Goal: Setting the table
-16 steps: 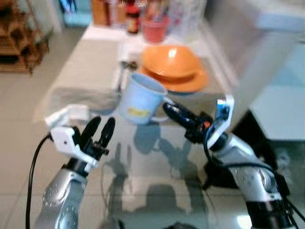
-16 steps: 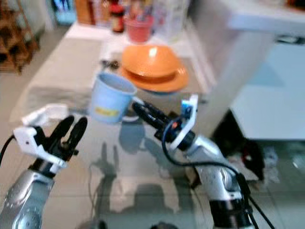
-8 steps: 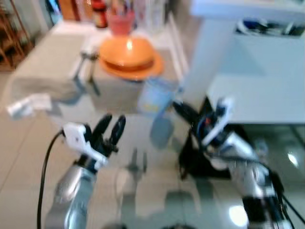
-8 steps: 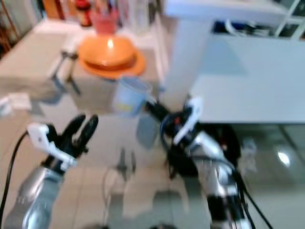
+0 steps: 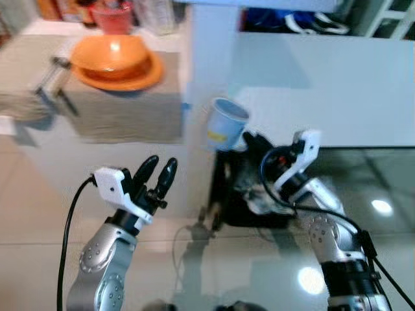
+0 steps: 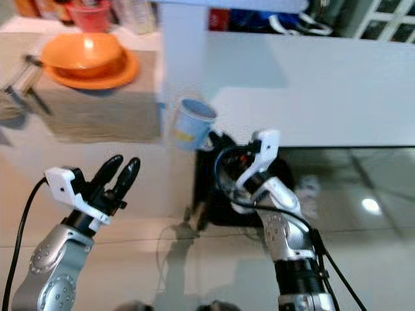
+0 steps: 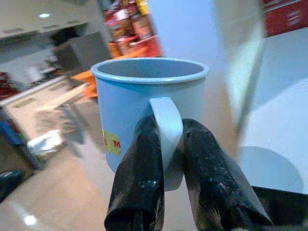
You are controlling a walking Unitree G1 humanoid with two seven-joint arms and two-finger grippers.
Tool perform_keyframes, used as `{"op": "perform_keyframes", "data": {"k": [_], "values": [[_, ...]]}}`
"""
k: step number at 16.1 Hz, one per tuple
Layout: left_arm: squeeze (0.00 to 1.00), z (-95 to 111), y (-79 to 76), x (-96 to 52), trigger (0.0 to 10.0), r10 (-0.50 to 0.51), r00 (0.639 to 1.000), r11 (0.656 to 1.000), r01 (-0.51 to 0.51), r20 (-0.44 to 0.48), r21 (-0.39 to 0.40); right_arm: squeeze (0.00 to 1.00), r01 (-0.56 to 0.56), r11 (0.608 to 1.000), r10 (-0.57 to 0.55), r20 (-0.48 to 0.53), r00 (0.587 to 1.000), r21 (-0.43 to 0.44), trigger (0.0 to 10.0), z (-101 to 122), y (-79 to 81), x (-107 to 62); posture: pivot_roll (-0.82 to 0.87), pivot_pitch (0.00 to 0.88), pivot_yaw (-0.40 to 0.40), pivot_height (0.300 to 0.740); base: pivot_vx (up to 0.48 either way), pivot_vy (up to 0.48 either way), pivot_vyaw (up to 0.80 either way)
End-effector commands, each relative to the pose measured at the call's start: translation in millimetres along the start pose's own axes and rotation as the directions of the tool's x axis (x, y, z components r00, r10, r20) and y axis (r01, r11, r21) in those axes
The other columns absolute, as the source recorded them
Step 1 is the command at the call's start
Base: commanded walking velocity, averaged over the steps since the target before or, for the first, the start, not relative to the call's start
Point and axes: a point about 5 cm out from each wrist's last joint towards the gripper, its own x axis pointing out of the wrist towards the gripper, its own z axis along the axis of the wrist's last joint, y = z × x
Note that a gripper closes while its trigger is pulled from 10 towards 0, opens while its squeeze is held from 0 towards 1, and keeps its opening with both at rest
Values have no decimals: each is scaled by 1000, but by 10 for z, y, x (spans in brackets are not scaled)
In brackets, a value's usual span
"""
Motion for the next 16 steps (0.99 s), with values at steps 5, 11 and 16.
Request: {"op": "perform_keyframes", "data": {"k": [5,11,16], "values": [[0,-3,15,2,10000,11,1000,1000,-11,-1,14,0,124,989,-121,46,992,-78,10000,93,-110,75,-71,87,-32,740,0,-466,0],[0,-50,6,25,10000,23,1000,1000,-23,-7,10,0,187,969,-189,5,982,-158,10000,-50,-122,116,-77,89,-34,740,0,-465,0],[0,-121,63,-19,10000,70,997,997,-70,-35,24,0,231,947,-251,-65,966,-225,10000,-276,-122,85,-73,94,-39,740,0,-462,-95]]}}
